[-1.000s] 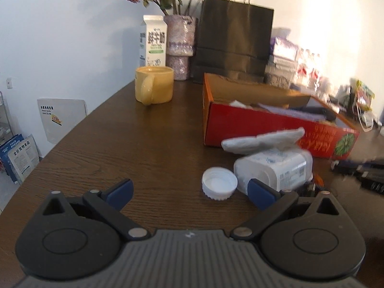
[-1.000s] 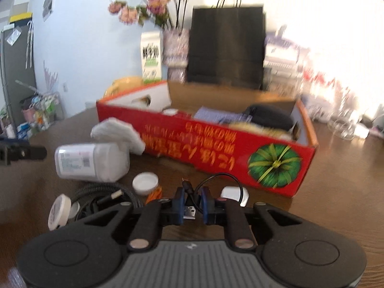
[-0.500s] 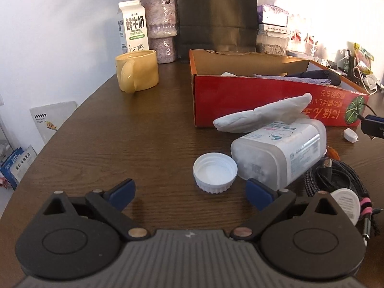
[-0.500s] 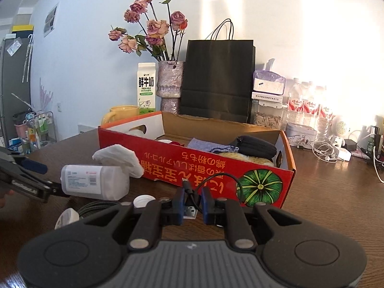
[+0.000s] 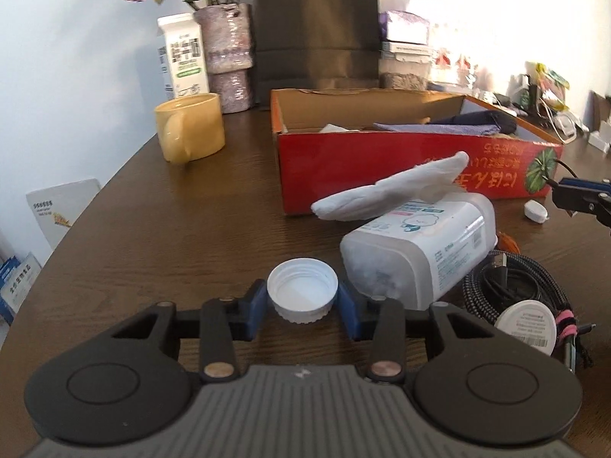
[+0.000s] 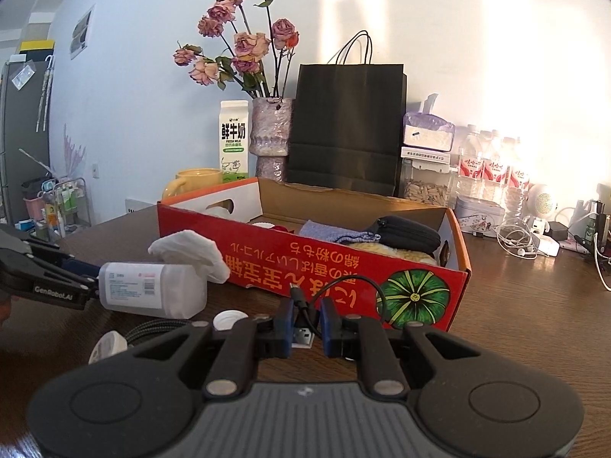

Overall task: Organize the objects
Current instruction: 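Carry the black cable into the box with the right tool while the left tool carries the cap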

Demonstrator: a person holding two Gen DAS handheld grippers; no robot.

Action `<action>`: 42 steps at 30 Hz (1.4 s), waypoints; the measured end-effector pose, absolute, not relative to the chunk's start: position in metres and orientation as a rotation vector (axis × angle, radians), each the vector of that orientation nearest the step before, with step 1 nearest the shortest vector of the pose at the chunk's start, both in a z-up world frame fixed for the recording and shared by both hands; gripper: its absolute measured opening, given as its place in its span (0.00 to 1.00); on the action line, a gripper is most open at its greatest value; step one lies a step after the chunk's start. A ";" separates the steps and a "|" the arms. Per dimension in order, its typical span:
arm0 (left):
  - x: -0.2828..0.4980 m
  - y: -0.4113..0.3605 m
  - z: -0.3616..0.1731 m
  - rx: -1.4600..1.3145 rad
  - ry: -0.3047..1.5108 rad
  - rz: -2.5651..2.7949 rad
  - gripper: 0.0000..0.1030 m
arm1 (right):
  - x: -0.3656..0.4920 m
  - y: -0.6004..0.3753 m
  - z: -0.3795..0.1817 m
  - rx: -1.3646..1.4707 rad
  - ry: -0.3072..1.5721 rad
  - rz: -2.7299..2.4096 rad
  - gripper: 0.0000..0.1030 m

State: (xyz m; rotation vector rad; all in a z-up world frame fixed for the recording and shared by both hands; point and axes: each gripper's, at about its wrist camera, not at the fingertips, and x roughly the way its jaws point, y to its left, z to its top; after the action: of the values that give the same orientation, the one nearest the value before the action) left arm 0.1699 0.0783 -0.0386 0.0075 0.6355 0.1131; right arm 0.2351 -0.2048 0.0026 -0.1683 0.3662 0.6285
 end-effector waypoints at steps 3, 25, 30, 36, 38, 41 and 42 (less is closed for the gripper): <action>0.164 0.081 -0.037 -0.019 0.624 0.129 0.40 | 0.235 -0.205 0.003 -0.168 0.367 0.627 0.13; 0.158 0.061 0.030 -0.089 0.383 0.098 0.40 | 0.237 -0.187 0.040 -0.141 0.272 0.648 0.13; 0.177 0.050 0.046 -0.095 0.329 0.064 0.40 | 0.249 -0.173 0.058 -0.137 0.232 0.652 0.13; 0.206 0.043 0.056 -0.117 0.296 0.053 0.40 | 0.270 -0.154 0.074 -0.122 0.195 0.654 0.13; 0.217 0.042 0.058 -0.125 0.288 0.054 0.40 | 0.281 -0.146 0.075 -0.120 0.193 0.652 0.13; 0.234 0.043 0.060 -0.131 0.289 0.055 0.40 | 0.300 -0.134 0.075 -0.119 0.203 0.648 0.13; 0.239 0.043 0.061 -0.130 0.287 0.055 0.40 | 0.306 -0.130 0.075 -0.121 0.206 0.647 0.13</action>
State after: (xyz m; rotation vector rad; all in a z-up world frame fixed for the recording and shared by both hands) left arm 0.2388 0.0430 0.0608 -0.1297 0.2872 0.0555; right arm 0.3060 -0.1302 0.0752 -0.1208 0.2057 0.6471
